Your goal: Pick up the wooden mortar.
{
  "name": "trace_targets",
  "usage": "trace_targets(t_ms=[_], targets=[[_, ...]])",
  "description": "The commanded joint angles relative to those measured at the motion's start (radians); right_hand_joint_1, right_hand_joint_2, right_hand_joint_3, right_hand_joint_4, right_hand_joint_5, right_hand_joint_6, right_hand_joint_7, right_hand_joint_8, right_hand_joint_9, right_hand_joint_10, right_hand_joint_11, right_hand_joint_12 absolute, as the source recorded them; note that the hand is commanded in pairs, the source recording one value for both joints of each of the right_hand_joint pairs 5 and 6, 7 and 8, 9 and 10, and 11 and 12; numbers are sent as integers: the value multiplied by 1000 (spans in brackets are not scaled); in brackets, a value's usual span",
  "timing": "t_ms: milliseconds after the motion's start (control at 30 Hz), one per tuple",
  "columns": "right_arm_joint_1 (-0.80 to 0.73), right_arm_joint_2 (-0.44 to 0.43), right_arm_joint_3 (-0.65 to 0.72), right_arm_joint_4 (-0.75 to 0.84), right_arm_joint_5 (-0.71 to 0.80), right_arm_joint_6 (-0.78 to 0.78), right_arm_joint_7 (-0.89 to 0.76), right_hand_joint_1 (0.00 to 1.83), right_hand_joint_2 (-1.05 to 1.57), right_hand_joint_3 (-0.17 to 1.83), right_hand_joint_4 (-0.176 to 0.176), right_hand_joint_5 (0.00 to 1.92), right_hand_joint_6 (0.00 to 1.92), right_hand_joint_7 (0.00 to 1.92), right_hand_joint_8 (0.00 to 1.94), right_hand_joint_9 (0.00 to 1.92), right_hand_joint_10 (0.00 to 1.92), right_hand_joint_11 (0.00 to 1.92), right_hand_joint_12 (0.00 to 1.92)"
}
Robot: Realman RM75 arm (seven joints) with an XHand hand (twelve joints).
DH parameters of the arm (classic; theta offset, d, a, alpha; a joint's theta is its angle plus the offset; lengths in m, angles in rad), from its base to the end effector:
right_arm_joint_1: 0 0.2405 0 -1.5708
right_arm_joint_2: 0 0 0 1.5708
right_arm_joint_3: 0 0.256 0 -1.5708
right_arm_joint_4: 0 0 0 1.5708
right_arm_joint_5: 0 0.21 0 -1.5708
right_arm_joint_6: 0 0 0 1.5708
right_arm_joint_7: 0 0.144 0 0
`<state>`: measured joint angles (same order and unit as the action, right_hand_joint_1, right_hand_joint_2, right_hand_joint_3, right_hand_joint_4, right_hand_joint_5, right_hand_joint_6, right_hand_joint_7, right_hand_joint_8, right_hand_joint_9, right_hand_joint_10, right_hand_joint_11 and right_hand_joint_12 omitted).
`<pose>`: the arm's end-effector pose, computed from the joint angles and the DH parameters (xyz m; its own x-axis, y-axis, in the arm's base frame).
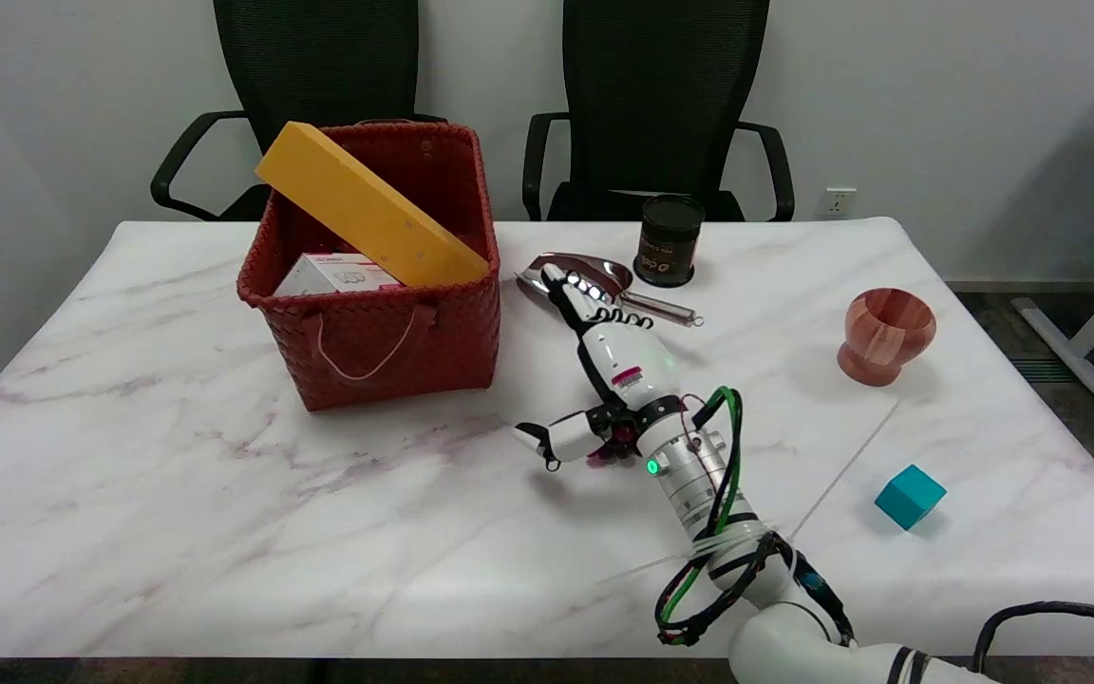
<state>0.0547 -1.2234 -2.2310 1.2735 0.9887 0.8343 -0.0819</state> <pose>-0.2965 -0.3165 0.2263 0.8457 0.1878 0.4996 -0.4757 -0.1590 0.8651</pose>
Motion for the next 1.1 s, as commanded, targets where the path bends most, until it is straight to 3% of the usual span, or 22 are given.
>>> trace_targets(t_ms=[33,467,933,1100], targets=[[12,-5,-11,-19,-13,-40,32,1065,271,764,0,56,56,259,259,281,281,311,311],[13,-4,10,-18,-2,-21,60,1070,315,667,0,54,54,273,273,290,290,315,315],[23,-35,19,69,228,210,67,1078,386,653,0,52,52,324,324,302,302,316,316],[26,-35,20,94,291,260,147,1053,505,646,0,73,73,377,377,359,359,357,357]])
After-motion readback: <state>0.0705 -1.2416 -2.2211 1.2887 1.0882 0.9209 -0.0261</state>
